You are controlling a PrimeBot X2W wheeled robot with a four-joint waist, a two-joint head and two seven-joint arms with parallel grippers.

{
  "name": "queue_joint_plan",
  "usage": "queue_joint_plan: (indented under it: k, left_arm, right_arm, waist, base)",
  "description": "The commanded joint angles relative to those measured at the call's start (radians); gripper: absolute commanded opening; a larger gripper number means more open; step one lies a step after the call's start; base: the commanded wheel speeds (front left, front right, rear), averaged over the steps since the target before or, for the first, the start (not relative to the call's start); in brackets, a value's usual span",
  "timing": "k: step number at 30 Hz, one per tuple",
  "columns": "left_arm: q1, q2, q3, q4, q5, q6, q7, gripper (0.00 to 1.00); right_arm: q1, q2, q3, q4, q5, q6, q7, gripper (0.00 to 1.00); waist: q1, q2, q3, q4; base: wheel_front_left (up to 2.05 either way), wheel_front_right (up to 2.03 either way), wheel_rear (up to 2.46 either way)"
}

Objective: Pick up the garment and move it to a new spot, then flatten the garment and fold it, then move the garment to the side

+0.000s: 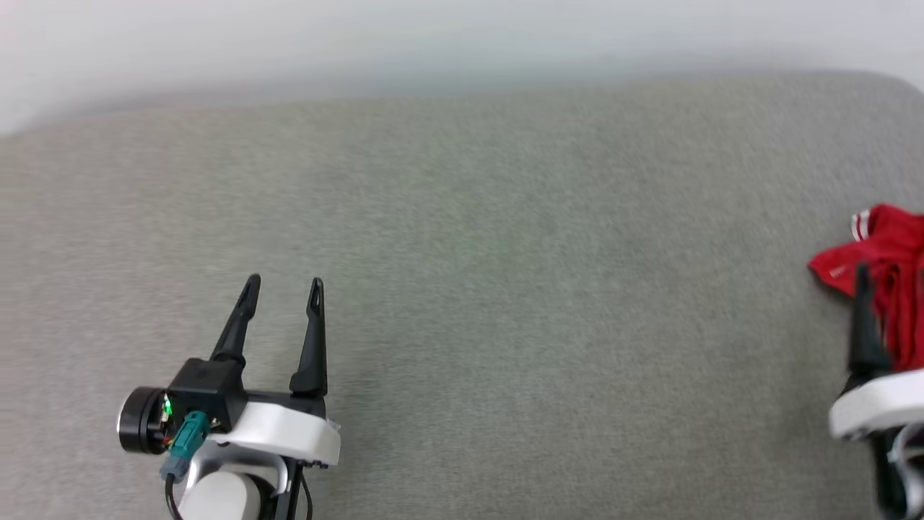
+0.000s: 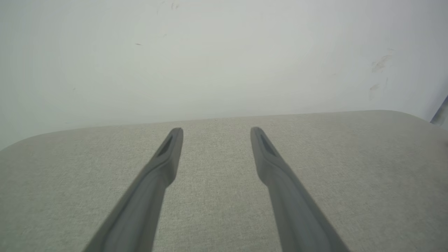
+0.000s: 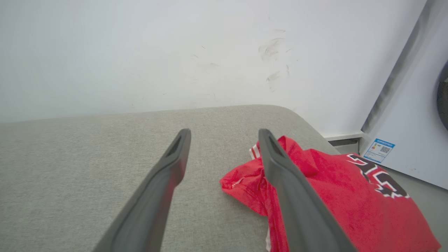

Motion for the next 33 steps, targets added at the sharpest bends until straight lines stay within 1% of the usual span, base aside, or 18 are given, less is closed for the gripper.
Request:
queue_joint_plan:
  k: [1, 6, 11, 16, 21, 33]
  left_arm:
    - [0.023, -0.008, 0.008, 0.011, -0.002, 0.0, -0.007, 1.0]
    - [0.079, -0.007, 0.039, 0.029, 0.004, -0.002, -0.007, 1.0]
    - [0.133, 0.001, 0.053, 0.045, 0.009, -0.02, -0.007, 1.0]
    - [0.179, 0.001, 0.067, 0.046, 0.011, -0.029, -0.007, 1.0]
    - [0.218, -0.012, 0.078, 0.062, 0.008, -0.04, -0.007, 1.0]
    - [0.223, -0.036, 0.094, 0.078, 0.02, -0.065, -0.007, 1.0]
  right_arm:
    - [0.059, 0.037, 0.015, -0.054, -0.01, -0.002, 0.021, 1.0]
    - [0.176, 0.091, 0.068, -0.202, -0.013, -0.001, 0.071, 1.0]
    - [0.298, 0.109, 0.091, -0.316, -0.003, -0.001, 0.123, 1.0]
    - [0.383, 0.113, 0.114, -0.404, 0.003, -0.001, 0.161, 1.0]
    - [0.433, 0.113, 0.141, -0.455, 0.017, -0.001, 0.189, 1.0]
    - [0.455, 0.114, 0.15, -0.463, 0.03, -0.001, 0.205, 1.0]
  waist:
    - [0.0002, -0.0001, -0.06, 0.053]
    - [0.0002, -0.0001, -0.123, 0.084]
    - [0.0002, -0.0001, -0.182, 0.103]
    - [0.0002, -0.0001, -0.211, 0.094]
    - [0.0002, -0.0001, -0.233, 0.083]
    - [0.0002, -0.0001, -0.242, 0.091]
  base:
    - [0.0, 0.0, 0.0]
    - [0.0, 0.0, 0.0]
    - [0.0, 0.0, 0.0]
    - [0.0, 0.0, 0.0]
    - [0.0, 0.0, 0.0]
    - [0.0, 0.0, 0.0]
